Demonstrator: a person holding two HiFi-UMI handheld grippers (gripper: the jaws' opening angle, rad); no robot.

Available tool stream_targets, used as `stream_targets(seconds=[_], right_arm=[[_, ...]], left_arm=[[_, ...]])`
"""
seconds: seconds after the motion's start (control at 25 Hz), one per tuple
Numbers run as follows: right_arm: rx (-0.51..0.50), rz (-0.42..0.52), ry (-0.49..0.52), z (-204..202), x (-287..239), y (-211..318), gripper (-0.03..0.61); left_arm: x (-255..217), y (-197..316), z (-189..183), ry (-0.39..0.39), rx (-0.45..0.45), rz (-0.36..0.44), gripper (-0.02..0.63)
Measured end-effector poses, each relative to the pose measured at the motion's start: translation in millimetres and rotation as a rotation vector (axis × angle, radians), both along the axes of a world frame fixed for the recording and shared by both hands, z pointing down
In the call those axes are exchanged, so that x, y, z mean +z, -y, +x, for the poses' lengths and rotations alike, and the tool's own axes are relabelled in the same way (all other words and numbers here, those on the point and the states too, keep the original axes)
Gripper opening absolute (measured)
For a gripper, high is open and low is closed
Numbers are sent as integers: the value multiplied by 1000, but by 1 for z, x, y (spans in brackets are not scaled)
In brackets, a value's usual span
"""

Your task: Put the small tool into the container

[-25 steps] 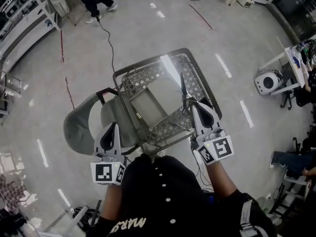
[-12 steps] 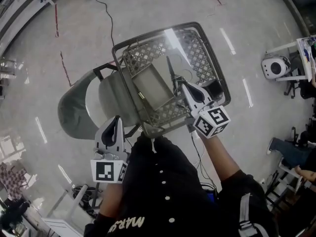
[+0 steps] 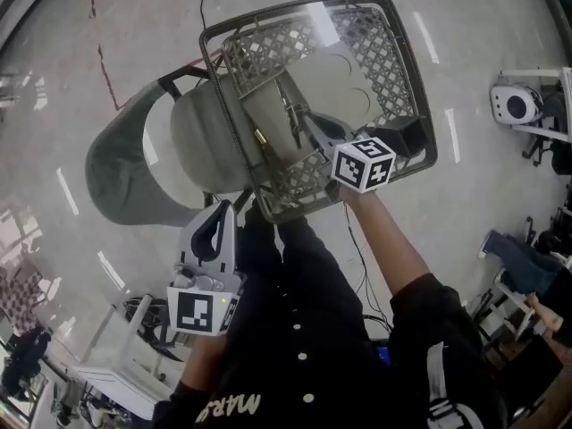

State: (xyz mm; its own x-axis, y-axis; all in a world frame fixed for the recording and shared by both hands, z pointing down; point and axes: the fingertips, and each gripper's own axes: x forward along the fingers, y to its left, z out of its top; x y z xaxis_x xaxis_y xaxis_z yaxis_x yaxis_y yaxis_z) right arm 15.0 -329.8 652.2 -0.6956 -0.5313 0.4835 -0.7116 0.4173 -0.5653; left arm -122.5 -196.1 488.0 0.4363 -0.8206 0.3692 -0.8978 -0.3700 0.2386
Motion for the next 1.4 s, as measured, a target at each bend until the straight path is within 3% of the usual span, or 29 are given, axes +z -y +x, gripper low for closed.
stream_targets(seconds=[0.4,1.0,1.28,1.4], right_arm=[[-79,-235,-54,-26,96,-5,15],[-149,-328,-22,-52,140,-12,17],[-214,-272,-206,-46,150,-12,66],[-229,-209,-372,-35,155,-8,92]], left_arm=[[52,-20,-7,-19,-22,-117,26],[86,-27,-2,-66,-36,-174,26],[100,-32,-2,-72,-34,-202,26],[104,-34,1,-75,-26,-214,26]])
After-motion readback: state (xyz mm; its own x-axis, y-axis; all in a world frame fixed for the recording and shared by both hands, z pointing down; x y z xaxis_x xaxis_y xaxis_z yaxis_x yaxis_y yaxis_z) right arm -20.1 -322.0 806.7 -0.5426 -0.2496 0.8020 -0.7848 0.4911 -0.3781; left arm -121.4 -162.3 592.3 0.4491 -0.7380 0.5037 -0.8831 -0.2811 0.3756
